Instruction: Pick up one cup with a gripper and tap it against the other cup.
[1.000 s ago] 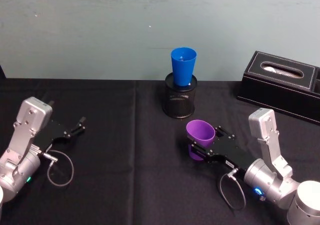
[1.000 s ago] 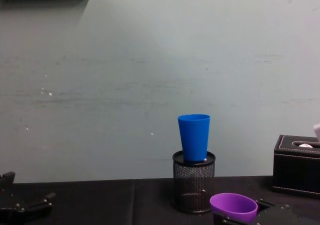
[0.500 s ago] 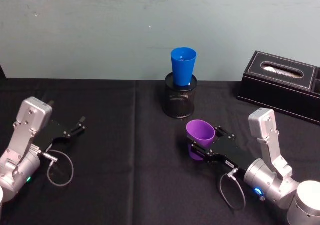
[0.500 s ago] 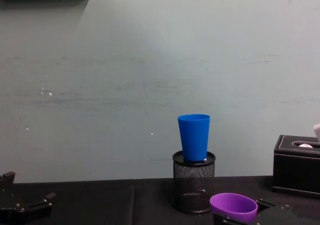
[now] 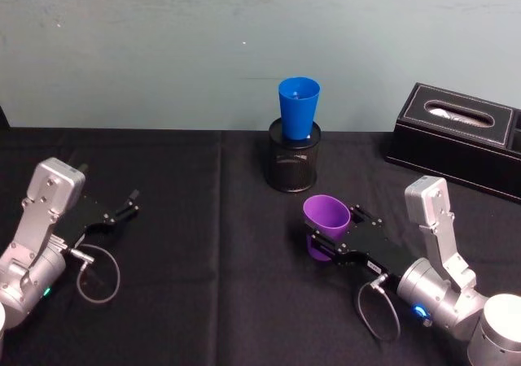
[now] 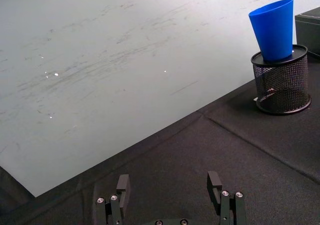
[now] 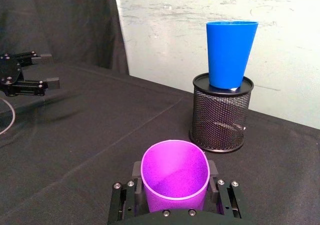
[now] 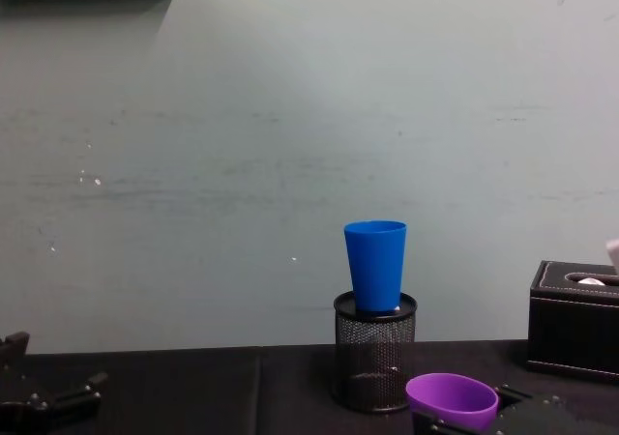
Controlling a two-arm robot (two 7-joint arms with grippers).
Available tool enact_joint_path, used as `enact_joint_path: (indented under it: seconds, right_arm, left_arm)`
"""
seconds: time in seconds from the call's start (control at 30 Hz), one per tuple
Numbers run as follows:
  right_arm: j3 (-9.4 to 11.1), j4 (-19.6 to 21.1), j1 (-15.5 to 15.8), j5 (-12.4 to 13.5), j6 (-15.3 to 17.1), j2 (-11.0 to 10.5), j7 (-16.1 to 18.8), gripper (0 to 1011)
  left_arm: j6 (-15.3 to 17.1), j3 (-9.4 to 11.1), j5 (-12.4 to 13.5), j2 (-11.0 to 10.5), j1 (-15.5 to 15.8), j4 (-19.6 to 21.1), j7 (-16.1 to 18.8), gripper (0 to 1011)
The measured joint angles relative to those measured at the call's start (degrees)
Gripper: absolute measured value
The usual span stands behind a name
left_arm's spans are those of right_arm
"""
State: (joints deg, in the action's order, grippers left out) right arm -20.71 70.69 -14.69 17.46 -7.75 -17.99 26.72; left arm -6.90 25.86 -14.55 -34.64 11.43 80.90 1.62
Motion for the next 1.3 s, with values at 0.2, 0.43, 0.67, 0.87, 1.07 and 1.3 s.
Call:
enact_joint_path:
  seconds: [0.2,0.43,0.67,0.87,1.07,1.3]
  right_arm:
    - [0.0,0.0,0.0,0.0,0.0,0.0,0.0,733]
    - [0.0,0.0,0.0,0.0,0.0,0.0,0.0,733]
    - [0.0,0.0,0.0,0.0,0.0,0.0,0.0,733]
    - [0.0,0.0,0.0,0.0,0.0,0.0,0.0,733]
    - [0.0,0.0,0.0,0.0,0.0,0.0,0.0,733]
    - [0.0,0.0,0.0,0.0,0.0,0.0,0.0,733]
  left_arm:
    - [0.0,0.0,0.0,0.0,0.0,0.0,0.0,1011]
    - [0.0,0.0,0.0,0.0,0.0,0.0,0.0,1011]
    - [0.0,0.0,0.0,0.0,0.0,0.0,0.0,1011]
    - [0.0,0.0,0.0,0.0,0.0,0.0,0.0,1011]
    - [0.0,0.0,0.0,0.0,0.0,0.0,0.0,1011]
    - [0.0,0.0,0.0,0.0,0.0,0.0,0.0,1012]
